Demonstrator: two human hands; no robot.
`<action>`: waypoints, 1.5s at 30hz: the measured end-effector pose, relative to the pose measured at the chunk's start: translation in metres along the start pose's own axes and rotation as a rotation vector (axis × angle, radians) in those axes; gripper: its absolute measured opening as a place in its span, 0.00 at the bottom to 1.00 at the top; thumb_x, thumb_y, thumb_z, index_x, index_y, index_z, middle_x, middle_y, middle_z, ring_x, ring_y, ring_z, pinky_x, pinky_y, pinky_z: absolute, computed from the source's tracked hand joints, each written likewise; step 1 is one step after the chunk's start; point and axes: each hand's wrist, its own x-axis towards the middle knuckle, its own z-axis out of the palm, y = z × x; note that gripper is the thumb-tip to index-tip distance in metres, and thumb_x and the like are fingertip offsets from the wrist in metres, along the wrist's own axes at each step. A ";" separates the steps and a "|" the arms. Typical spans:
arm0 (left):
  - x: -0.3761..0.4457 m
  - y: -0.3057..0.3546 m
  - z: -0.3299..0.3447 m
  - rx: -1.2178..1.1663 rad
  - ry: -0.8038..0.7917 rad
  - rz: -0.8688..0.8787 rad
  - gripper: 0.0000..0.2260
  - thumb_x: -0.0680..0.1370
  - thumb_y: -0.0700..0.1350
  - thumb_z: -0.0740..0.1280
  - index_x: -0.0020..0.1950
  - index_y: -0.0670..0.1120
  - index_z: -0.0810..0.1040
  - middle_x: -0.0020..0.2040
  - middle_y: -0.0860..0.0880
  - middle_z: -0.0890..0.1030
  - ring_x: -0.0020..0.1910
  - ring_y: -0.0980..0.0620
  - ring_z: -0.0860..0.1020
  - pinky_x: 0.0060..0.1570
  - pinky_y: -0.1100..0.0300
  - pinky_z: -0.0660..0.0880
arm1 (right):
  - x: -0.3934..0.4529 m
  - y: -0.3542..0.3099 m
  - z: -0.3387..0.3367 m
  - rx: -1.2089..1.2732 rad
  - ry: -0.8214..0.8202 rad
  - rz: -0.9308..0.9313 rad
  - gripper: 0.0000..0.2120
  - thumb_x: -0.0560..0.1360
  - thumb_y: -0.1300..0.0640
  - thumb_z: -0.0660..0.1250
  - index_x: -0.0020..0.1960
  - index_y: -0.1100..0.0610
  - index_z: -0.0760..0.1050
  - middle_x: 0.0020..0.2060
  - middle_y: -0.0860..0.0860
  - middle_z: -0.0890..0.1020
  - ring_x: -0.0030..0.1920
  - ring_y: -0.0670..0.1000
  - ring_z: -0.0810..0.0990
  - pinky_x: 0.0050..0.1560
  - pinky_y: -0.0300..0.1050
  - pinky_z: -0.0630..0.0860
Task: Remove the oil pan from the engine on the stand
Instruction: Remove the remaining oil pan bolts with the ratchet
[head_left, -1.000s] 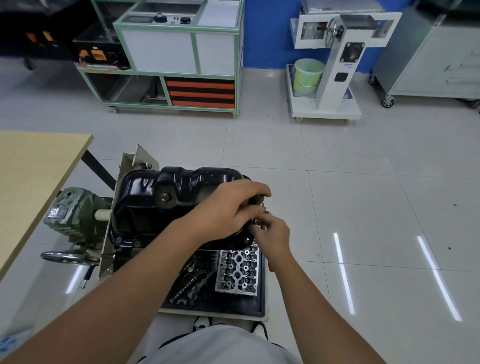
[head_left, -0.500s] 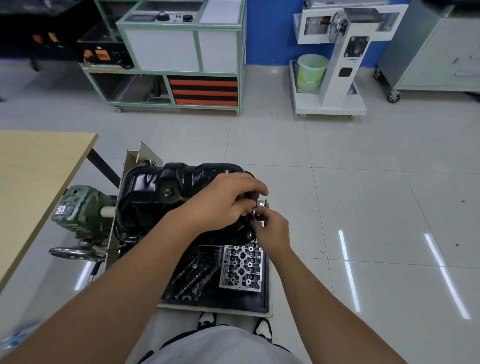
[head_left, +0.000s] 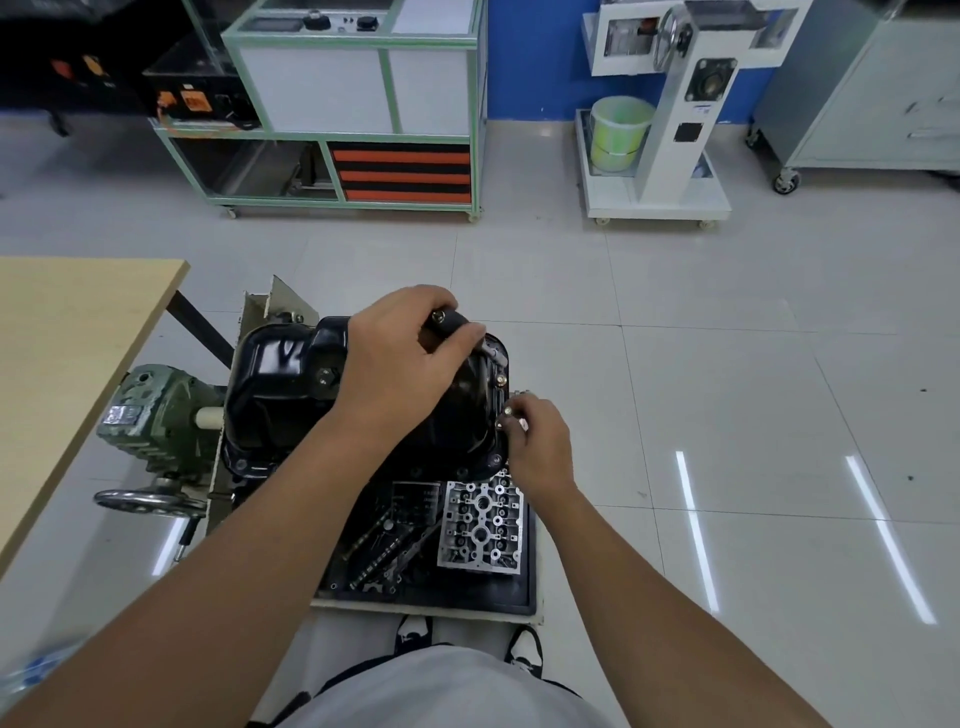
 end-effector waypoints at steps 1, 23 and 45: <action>0.002 -0.001 0.000 0.004 -0.003 0.015 0.10 0.74 0.44 0.79 0.48 0.40 0.83 0.41 0.50 0.82 0.41 0.56 0.76 0.46 0.67 0.72 | 0.001 -0.003 -0.002 0.114 0.053 0.044 0.04 0.81 0.62 0.67 0.52 0.55 0.78 0.48 0.50 0.81 0.49 0.49 0.77 0.50 0.41 0.72; 0.030 0.000 0.039 0.097 -0.263 0.058 0.10 0.75 0.42 0.77 0.55 0.41 0.86 0.42 0.44 0.80 0.40 0.49 0.75 0.46 0.58 0.73 | 0.017 -0.023 -0.056 1.319 -0.009 0.630 0.24 0.85 0.42 0.60 0.34 0.52 0.63 0.29 0.51 0.68 0.21 0.47 0.57 0.20 0.36 0.57; 0.013 -0.016 0.042 -0.024 -0.022 0.025 0.09 0.71 0.38 0.80 0.49 0.37 0.85 0.41 0.44 0.83 0.40 0.48 0.80 0.47 0.64 0.73 | 0.034 -0.083 -0.084 1.341 0.023 0.392 0.12 0.87 0.56 0.56 0.47 0.57 0.71 0.33 0.52 0.72 0.24 0.46 0.62 0.23 0.37 0.61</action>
